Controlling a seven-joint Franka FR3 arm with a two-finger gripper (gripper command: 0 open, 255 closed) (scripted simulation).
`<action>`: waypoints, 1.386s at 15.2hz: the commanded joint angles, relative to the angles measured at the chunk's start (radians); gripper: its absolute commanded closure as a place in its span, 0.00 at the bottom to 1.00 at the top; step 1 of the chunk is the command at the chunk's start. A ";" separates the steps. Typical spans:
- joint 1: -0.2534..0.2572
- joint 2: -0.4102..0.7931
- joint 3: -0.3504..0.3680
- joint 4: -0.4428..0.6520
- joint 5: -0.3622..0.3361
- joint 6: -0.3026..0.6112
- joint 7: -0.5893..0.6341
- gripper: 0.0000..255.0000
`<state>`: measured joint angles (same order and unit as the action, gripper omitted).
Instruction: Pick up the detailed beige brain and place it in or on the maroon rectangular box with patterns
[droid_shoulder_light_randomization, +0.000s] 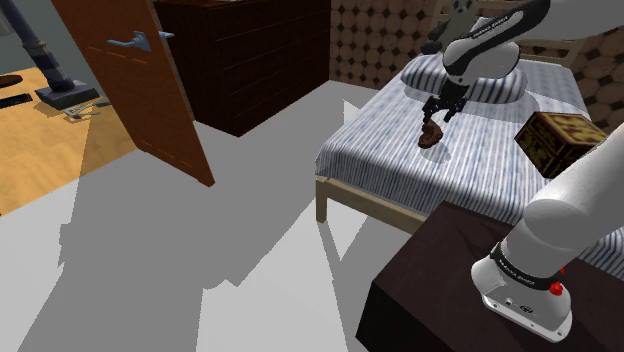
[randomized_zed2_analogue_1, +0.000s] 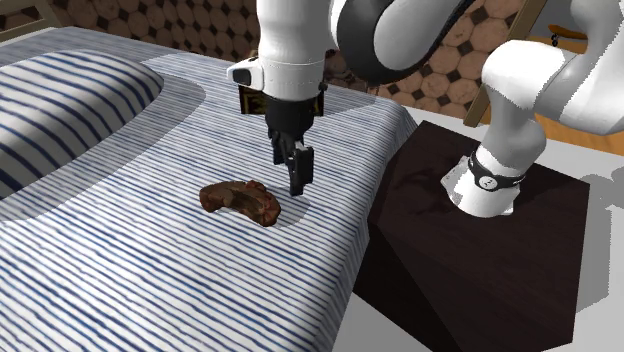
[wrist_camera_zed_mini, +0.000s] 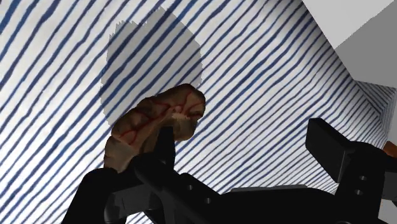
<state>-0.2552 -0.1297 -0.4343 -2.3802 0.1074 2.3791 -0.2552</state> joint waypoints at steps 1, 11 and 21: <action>-0.008 0.068 -0.028 0.032 0.050 0.039 -0.039 0.00; -0.090 0.331 -0.059 0.183 0.302 0.131 -0.211 0.00; -0.107 0.402 -0.028 0.193 0.374 0.178 -0.260 0.00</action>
<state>-0.3623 0.2712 -0.4626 -2.1876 0.4808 2.5567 -0.5147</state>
